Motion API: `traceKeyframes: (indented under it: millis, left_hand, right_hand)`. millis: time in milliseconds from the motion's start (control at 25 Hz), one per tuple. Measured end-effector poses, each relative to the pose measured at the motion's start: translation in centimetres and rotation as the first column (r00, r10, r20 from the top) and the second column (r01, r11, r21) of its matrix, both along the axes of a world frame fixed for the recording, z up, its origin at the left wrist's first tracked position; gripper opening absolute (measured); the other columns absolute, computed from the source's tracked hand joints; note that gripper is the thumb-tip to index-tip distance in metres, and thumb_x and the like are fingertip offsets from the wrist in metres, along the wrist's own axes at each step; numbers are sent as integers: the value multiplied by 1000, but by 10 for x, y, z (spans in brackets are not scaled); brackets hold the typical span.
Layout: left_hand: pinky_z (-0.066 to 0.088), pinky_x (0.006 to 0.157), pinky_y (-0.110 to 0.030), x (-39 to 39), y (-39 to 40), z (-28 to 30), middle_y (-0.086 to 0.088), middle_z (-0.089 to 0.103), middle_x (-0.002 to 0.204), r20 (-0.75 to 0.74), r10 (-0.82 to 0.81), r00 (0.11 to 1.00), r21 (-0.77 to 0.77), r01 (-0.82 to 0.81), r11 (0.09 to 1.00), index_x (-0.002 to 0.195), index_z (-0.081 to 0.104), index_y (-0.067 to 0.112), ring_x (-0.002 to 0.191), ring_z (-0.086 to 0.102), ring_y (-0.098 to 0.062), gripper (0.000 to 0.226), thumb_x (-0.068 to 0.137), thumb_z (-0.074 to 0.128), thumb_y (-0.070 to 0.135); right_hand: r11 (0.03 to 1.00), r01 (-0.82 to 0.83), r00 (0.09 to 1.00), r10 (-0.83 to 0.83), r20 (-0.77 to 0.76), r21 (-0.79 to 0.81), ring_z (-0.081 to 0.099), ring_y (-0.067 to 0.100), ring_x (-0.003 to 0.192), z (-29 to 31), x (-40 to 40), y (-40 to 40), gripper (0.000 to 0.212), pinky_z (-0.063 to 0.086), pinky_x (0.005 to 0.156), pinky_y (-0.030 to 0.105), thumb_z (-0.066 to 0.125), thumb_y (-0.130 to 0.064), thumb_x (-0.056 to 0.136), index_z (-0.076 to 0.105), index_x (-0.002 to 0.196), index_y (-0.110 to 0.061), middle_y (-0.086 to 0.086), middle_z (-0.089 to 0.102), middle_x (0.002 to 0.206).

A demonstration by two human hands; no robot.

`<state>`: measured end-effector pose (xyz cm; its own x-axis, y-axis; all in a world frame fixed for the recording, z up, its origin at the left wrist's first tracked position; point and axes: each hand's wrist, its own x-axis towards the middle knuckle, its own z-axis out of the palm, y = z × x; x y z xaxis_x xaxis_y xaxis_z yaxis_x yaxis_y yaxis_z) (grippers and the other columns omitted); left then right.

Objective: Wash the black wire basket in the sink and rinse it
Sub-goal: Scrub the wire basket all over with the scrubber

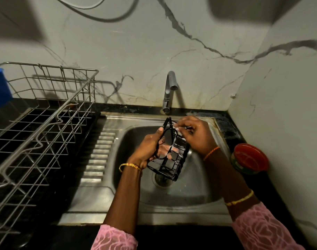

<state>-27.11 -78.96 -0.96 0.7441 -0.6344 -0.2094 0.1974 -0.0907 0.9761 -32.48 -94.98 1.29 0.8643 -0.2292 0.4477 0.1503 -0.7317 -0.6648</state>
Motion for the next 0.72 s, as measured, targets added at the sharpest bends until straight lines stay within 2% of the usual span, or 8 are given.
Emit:
traceKeyframes:
  millis: [80,200,320,400,520,560,640,720]
  left_hand:
    - [21,33,-12,3,0,-2,-17,71,70,-2,-29,1000,-12,29,1000,63,35,17,40,60,-11,47,100,29,45]
    - [23,35,-15,4,-6,1,-21,72,81,34,-24,999,24,23,999,63,37,17,53,67,-18,48,100,27,47]
    - [36,43,-19,10,-26,6,-8,70,63,202,151,968,82,-170,982,69,49,15,53,65,-17,50,100,28,47]
    - [45,57,-29,16,-42,9,-9,67,67,390,279,878,194,-374,907,63,53,16,64,64,-24,58,97,28,57]
    - [43,64,-33,17,-50,3,-14,67,78,550,384,741,339,-619,709,57,53,12,75,63,-32,74,87,23,73]
    - [44,64,-33,15,-47,0,-14,67,76,569,408,714,341,-656,673,57,54,11,74,63,-32,78,85,21,77]
    - [42,60,-30,9,-41,-5,-9,63,63,614,401,680,305,-673,674,51,53,11,63,60,-27,76,86,27,73]
    - [36,55,-28,6,-36,-13,-5,56,54,613,416,672,251,-664,704,47,49,11,54,53,-21,70,91,35,63]
  right_hand:
    - [998,-2,999,4,-44,57,56,-2,85,3,-13,-8,13,44,73,2,65,-1,82,71,92,-6,1,64,95]
    - [984,64,996,-52,-78,169,58,-5,79,6,-7,-10,13,45,68,1,68,-2,79,71,92,-5,1,68,94]
    - [962,114,993,-109,-34,246,62,-2,80,4,10,1,15,49,72,8,68,-1,78,72,91,-8,2,70,94]
    - [960,139,989,-149,22,243,62,2,83,-2,14,8,17,50,75,11,68,-1,78,72,91,-11,2,69,93]
    - [944,133,989,-148,28,303,60,6,89,-17,0,21,17,49,80,11,65,0,81,71,95,-8,1,63,97]
    - [938,102,992,-122,40,330,60,8,90,-24,-6,27,17,49,82,13,64,0,82,69,96,-6,1,61,97]
    - [913,87,985,-140,105,399,62,5,89,-33,-19,36,17,50,80,14,64,1,82,68,97,-6,4,64,96]
    - [800,134,960,-252,124,585,64,0,85,-33,-21,36,19,50,75,12,64,1,82,65,100,-7,5,67,96]
